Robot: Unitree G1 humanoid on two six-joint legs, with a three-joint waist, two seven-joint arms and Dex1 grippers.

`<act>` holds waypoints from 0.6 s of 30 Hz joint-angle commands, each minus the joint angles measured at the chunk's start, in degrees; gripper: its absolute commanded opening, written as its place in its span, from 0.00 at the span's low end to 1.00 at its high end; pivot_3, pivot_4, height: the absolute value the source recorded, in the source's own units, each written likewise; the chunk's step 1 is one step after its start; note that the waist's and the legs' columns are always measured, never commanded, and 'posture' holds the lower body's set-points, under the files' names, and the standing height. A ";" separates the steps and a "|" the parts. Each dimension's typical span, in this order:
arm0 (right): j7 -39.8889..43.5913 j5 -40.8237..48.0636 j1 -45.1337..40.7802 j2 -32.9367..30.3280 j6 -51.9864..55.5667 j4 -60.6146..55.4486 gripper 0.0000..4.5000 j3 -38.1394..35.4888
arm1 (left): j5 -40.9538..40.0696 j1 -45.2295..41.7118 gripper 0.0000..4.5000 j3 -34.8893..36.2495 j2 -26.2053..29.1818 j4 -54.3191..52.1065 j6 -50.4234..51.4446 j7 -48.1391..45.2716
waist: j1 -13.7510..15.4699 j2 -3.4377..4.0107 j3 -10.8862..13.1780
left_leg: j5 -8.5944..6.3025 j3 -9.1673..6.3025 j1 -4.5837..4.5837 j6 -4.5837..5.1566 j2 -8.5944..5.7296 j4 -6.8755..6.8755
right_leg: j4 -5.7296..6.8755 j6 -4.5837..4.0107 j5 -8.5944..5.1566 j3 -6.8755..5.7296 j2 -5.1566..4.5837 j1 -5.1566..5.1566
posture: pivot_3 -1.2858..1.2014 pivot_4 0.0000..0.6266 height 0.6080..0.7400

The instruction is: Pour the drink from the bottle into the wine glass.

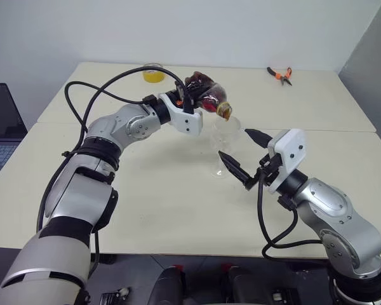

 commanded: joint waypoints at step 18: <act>-0.26 0.00 -0.61 0.59 0.06 -2.03 1.00 -0.03 | 2.25 -4.16 0.14 -1.70 1.54 2.01 0.46 6.03 | 0.00 0.00 0.00 | 0.05 0.02 0.00 -0.08 -0.01 0.01 | 0.03 0.00 0.00 0.02 0.00 -0.03 | 0.52 0.24 1.00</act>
